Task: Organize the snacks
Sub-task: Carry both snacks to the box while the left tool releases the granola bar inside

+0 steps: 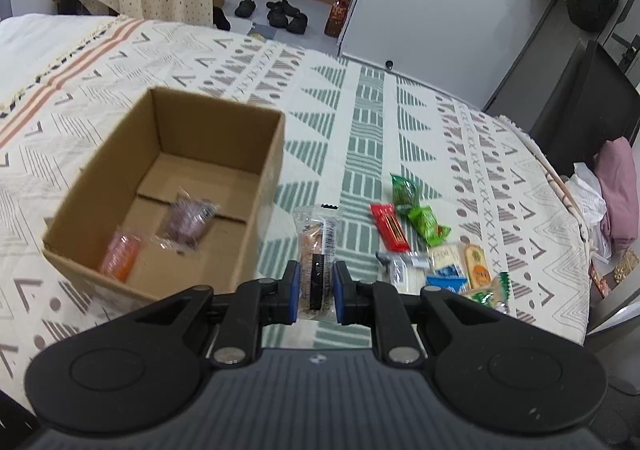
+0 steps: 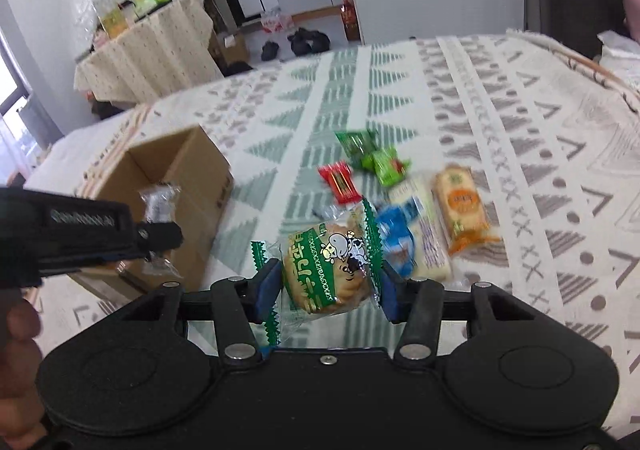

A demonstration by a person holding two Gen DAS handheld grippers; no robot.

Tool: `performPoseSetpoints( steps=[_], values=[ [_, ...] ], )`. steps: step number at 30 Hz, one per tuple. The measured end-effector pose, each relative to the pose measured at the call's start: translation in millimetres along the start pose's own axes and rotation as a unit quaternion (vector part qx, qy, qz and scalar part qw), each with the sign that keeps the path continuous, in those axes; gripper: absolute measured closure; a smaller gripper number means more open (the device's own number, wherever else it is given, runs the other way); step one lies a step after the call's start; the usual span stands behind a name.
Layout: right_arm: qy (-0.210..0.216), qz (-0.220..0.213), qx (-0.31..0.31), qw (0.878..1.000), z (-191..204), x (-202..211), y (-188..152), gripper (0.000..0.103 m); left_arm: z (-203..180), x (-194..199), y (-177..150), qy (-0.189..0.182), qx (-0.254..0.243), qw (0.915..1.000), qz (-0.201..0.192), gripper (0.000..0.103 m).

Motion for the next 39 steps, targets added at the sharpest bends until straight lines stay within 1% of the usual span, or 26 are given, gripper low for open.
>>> performPoseSetpoints(
  steps=[9,17,22,25,31,39],
  values=[
    [0.010,-0.021,0.002,1.000,28,7,13,0.054,35,6,9,0.000,0.037,0.9992,-0.015,0.087],
    [0.010,-0.025,0.009,1.000,54,3,18,0.054,63,13,16,-0.002,0.057,0.9979,-0.030,0.087],
    [0.014,-0.030,0.013,0.999,75,-1,21,0.054,83,15,16,-0.006,0.080,0.9961,-0.035,0.087],
    [0.018,-0.032,0.015,0.999,88,-3,22,0.054,93,15,16,-0.002,0.093,0.9950,-0.038,0.087],
    [0.027,-0.032,0.025,0.999,113,-10,22,0.054,117,13,11,-0.002,0.126,0.9913,-0.037,0.087],
    [0.034,-0.020,0.042,0.998,139,-25,15,0.053,138,5,2,0.004,0.157,0.9874,-0.022,0.087]
  ],
)
Point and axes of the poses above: each gripper's, at about its wrist camera, not at the fingertips, and x roughly against the way its jaws point, z to its left, y to its top, the point moved 2 cm from there along -x, roughly the way its jaws point, and after that the axes turned 14 degrees about -x, right-handed, at the moved point
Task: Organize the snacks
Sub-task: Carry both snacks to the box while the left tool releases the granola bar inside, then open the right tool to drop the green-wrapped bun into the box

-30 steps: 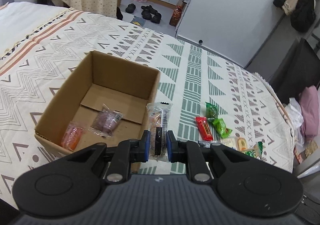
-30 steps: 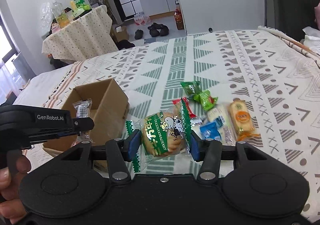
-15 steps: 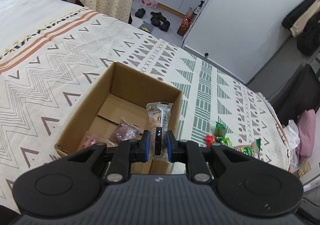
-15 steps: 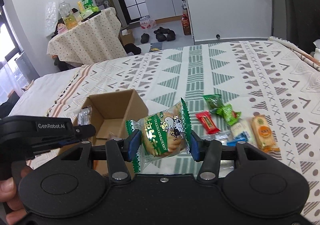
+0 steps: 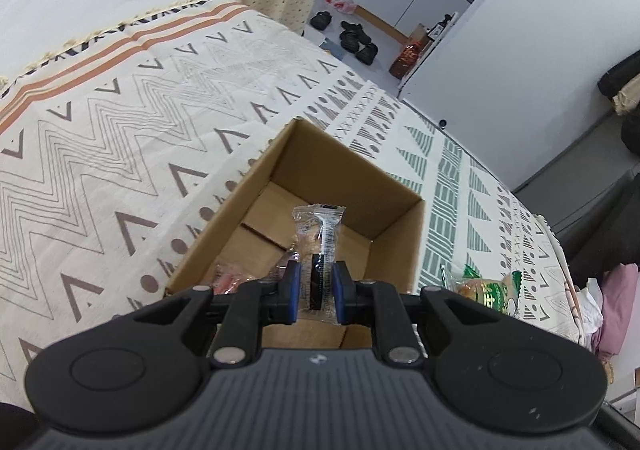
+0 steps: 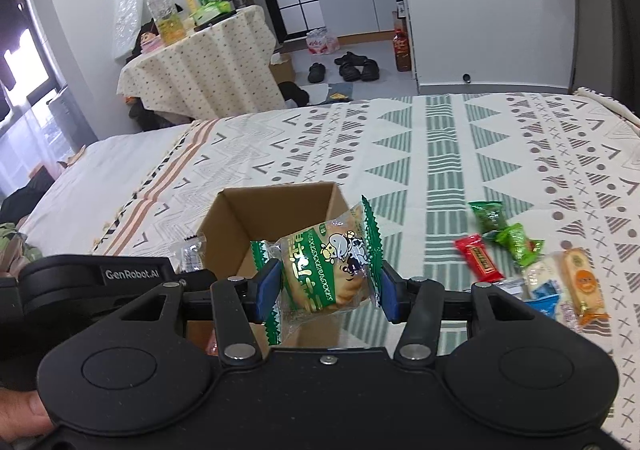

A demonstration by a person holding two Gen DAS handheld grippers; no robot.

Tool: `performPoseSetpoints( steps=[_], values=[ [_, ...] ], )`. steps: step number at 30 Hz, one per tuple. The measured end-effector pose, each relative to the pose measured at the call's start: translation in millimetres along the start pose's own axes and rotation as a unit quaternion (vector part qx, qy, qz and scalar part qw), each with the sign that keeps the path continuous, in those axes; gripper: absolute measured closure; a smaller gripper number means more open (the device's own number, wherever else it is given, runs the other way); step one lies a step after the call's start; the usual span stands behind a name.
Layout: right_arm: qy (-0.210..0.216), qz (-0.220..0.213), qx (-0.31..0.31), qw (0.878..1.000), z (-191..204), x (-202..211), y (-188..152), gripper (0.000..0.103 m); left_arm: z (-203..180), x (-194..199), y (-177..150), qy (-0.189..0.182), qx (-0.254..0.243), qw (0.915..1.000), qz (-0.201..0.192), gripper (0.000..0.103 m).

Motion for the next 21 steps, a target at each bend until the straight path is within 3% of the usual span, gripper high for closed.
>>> performPoseSetpoints(
  steps=[11,17,21],
  values=[
    [0.004,0.014,-0.002,1.000,13,-17,-5,0.053,9,-7,-1,0.015,0.019,0.9996,0.016,0.083],
    [0.014,0.025,0.000,1.000,18,-20,-5,0.052,11,-6,-1,0.030,0.029,0.9990,0.018,0.066],
    [0.017,0.030,0.007,0.999,22,-19,-6,0.044,9,-5,-1,0.037,0.025,0.9989,0.017,0.050]
  ],
)
Point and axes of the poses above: each gripper's, at about its wrist camera, not at the fingertips, and x roughly against the way its jaws point, z to its left, y to its top, the point moved 2 cm from there along -x, roughly the way its jaws point, and after that the axes turned 14 degrees about -x, right-handed, at the moved point
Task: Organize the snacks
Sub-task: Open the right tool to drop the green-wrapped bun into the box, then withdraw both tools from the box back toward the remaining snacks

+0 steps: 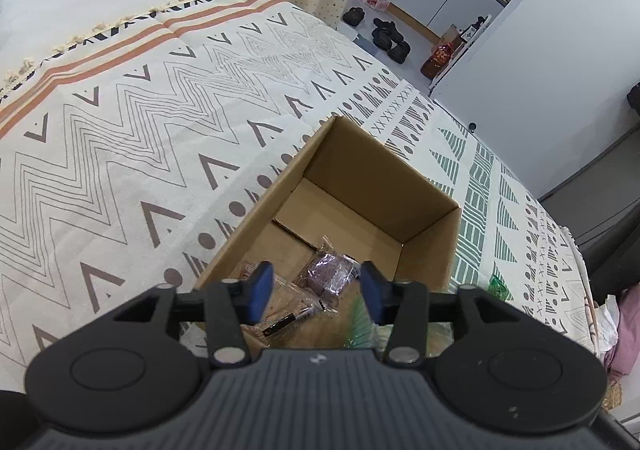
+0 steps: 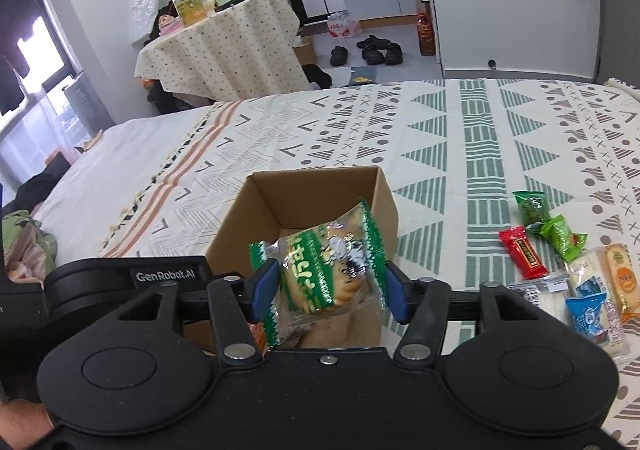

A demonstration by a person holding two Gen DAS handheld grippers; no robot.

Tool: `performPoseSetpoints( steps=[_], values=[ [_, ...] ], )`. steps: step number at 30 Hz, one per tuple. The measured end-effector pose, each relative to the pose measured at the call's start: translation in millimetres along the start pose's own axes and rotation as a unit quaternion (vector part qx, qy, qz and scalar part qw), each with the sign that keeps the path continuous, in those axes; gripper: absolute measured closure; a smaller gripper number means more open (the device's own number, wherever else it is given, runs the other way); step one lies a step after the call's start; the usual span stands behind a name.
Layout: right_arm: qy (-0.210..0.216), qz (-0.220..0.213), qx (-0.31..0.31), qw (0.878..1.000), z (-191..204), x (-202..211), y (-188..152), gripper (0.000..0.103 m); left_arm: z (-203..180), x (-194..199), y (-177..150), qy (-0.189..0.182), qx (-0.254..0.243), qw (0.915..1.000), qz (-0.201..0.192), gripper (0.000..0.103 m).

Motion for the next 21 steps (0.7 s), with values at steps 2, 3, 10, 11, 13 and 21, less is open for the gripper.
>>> performPoseSetpoints(
  steps=[2,3,10,11,13,21],
  values=[
    [-0.001,0.000,-0.006,1.000,-4,3,1,0.044,-4,-1,-1,0.004,-0.008,1.0000,0.003,0.044],
    [0.000,-0.001,-0.010,1.000,-7,5,3,0.044,-6,-1,-2,0.006,-0.013,0.9999,0.004,0.041],
    [-0.024,-0.011,-0.025,0.999,-37,22,6,0.043,-26,0,-6,0.012,-0.053,0.9985,0.004,0.030],
    [-0.029,-0.012,-0.028,0.999,-43,25,5,0.042,-29,1,-7,0.010,-0.057,0.9983,0.003,0.029],
    [-0.038,-0.014,-0.034,0.999,-53,28,4,0.041,-35,3,-8,0.008,-0.064,0.9979,-0.001,0.027],
    [-0.062,-0.023,-0.052,0.996,-95,47,-3,0.033,-61,8,-16,0.000,-0.078,0.9969,0.003,0.020]
  ],
)
Point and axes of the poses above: each gripper's, at about its wrist camera, not at the fingertips, and x roughly against the way its jaws point, z to its left, y to its top, the point moved 2 cm from there along -x, roughly the way its jaws point, and after that the axes turned 14 degrees about -x, right-handed, at the moved point
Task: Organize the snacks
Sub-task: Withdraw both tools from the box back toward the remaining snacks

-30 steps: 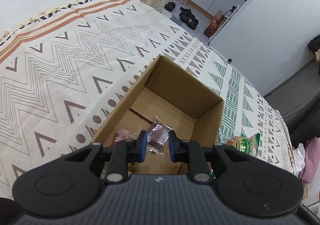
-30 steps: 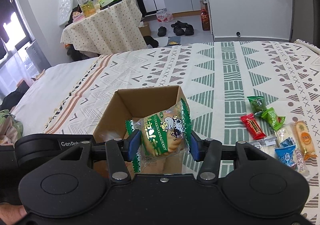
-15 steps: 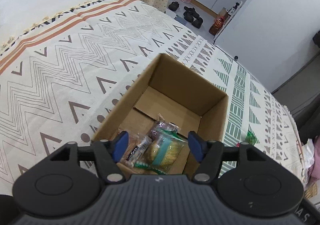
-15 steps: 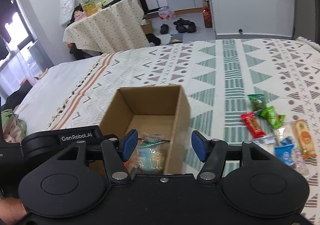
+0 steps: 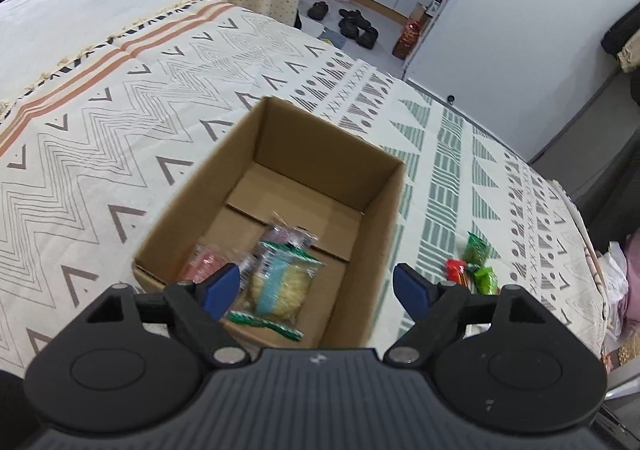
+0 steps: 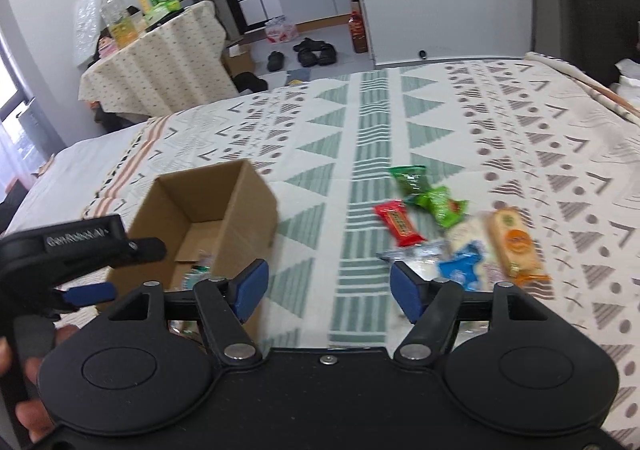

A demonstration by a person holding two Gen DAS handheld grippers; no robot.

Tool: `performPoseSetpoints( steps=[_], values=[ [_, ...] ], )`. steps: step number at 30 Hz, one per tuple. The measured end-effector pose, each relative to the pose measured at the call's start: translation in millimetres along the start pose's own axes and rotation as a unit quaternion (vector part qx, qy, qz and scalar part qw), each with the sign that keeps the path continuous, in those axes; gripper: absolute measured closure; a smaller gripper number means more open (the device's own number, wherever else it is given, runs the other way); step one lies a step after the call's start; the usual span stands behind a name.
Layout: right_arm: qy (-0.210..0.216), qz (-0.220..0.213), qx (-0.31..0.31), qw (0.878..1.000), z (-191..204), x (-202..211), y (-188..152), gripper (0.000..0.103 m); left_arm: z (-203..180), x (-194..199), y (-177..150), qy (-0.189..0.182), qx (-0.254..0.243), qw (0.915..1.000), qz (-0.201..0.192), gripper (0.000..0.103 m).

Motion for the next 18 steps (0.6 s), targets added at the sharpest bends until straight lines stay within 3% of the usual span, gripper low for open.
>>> performPoseSetpoints(
  steps=[18],
  values=[
    [-0.006,-0.019,-0.059,0.998,-89,26,5,0.030,-67,14,-22,-0.016,-0.044,0.9988,0.017,0.020]
  ],
)
Point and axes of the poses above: each gripper's, at about its wrist camera, not at the fingertips, and x roughly against the way its jaws point, z to its left, y to its top, the point moved 2 cm from there along -x, roughly the way its jaws point, and after that the axes turned 14 degrees about -x, right-handed, at the moved point
